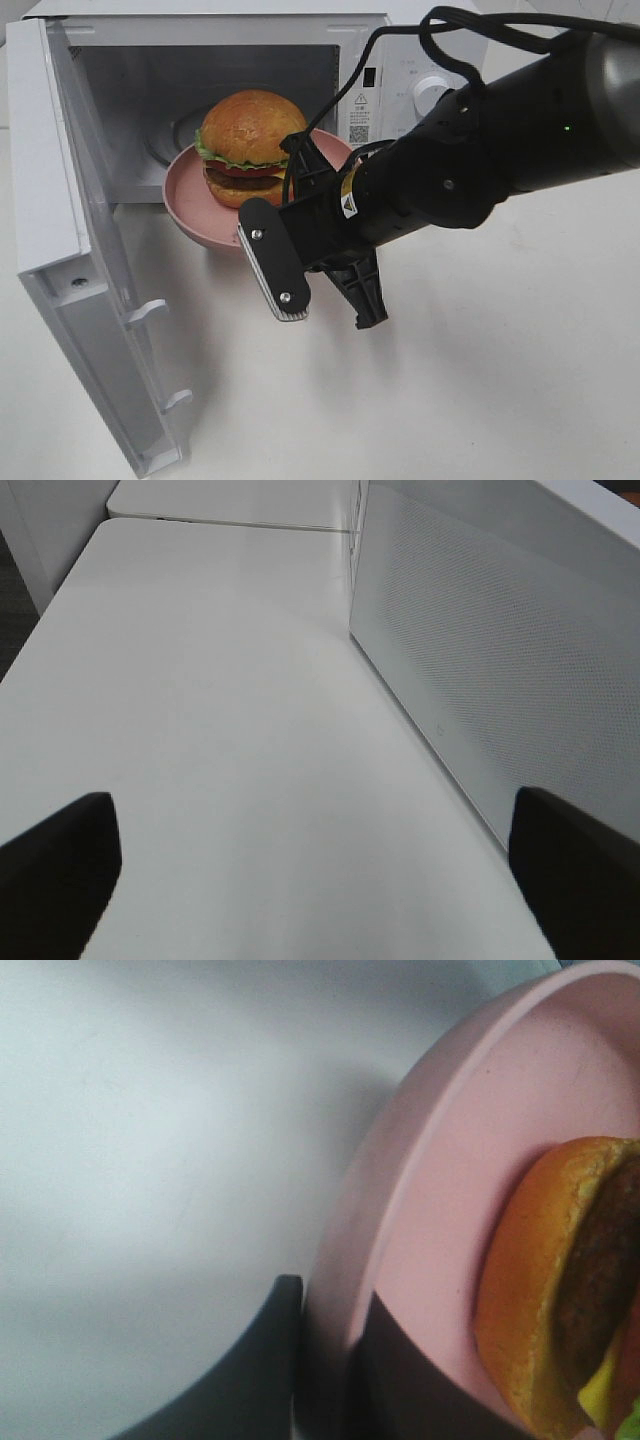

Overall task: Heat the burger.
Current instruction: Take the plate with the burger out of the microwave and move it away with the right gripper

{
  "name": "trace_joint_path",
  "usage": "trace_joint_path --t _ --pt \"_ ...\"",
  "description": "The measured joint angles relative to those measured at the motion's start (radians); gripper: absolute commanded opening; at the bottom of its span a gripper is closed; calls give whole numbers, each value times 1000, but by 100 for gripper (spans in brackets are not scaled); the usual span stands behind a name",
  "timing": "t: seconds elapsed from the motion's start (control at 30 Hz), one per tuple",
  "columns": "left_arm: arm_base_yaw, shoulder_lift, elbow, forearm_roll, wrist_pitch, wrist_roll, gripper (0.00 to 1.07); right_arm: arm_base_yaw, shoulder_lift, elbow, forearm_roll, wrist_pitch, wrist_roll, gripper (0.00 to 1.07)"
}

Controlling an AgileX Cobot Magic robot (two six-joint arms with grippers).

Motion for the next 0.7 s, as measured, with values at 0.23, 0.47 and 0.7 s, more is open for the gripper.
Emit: trace_joint_path --t 0.23,0.47,0.7 --pt "0 0 0 0 0 0 98 27 -100 94 -3 -14 0 0" --pt "0 0 0 0 0 0 98 42 -185 175 -4 -21 0 0" --pt "0 0 0 0 0 0 98 42 -329 299 -4 -7 0 0"
